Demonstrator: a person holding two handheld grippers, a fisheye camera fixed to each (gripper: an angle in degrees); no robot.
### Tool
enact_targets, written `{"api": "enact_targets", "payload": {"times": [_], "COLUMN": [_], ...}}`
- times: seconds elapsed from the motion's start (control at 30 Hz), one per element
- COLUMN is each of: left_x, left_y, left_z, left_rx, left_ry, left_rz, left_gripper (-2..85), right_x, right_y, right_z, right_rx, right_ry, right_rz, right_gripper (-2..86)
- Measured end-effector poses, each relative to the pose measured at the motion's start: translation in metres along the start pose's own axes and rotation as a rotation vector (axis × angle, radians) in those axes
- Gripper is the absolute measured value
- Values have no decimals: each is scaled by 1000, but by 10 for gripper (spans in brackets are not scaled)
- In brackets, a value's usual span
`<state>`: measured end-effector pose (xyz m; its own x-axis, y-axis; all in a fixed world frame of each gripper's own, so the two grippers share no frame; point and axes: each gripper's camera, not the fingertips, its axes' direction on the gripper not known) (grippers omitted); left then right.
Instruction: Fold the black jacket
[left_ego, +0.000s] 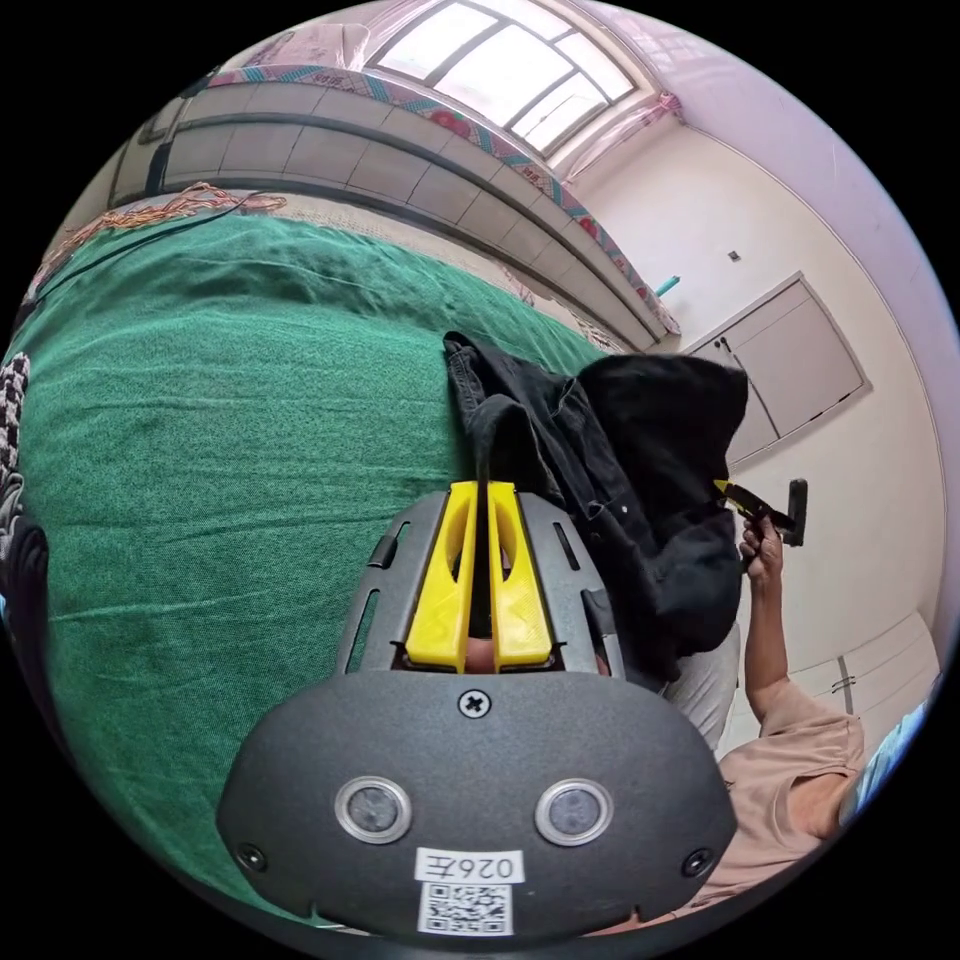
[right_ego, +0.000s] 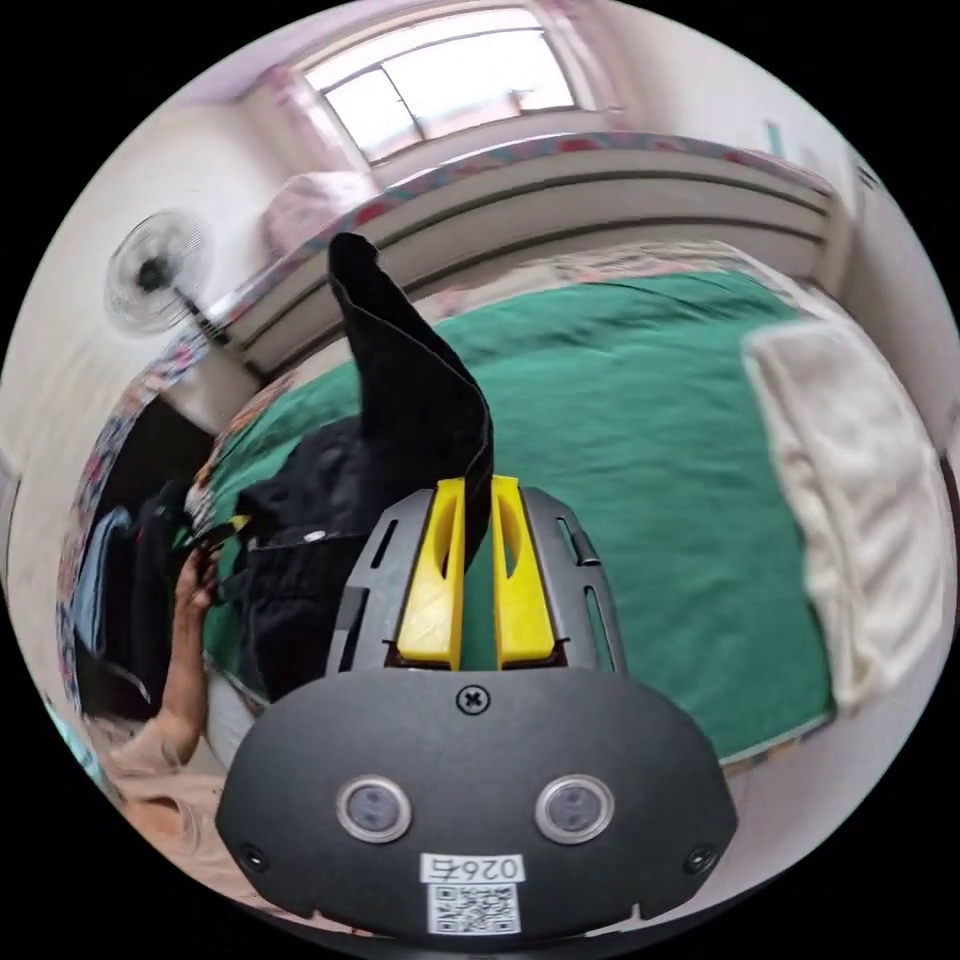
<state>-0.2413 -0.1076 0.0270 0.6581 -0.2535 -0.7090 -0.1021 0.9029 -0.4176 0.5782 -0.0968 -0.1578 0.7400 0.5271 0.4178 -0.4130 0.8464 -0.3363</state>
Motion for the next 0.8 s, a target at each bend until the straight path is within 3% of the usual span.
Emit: {"api": "enact_targets", "payload": {"times": [0.1,0.2,0.33,0.47,0.53,0.6,0.67,0.73,0.8], "left_x": [5,14,69,160,198,234,271,285,292], "left_y": [-4,-6,-14,-15,-12,-10,-10,-7,-3], "left_z": [5,-11,-27,2,24,52,96,130,135], "left_rx": [8,99,154,27,-23,-99,-252,-398,-363], "left_ry": [17,79,209,252,245,236,188,89,20], "left_rz": [-17,-31,72,302,398,487,571,605,623], "left_gripper": [23,78,99,112,130,149,164,161,138], "right_x": [81,84,7,-104,-149,-189,-216,-208,-174], "right_y": [16,34,37,35,34,34,39,39,38], "right_z": [-27,-57,-51,-10,13,43,75,59,18], "right_rx": [-26,51,23,-85,-145,-254,-418,-389,-289], "right_ry": [118,101,-50,-306,-332,-262,-19,57,140], "right_rz": [242,223,-69,-395,-490,-580,-682,-651,-536], "right_gripper": [5,24,47,92,114,91,10,-5,-8]}}
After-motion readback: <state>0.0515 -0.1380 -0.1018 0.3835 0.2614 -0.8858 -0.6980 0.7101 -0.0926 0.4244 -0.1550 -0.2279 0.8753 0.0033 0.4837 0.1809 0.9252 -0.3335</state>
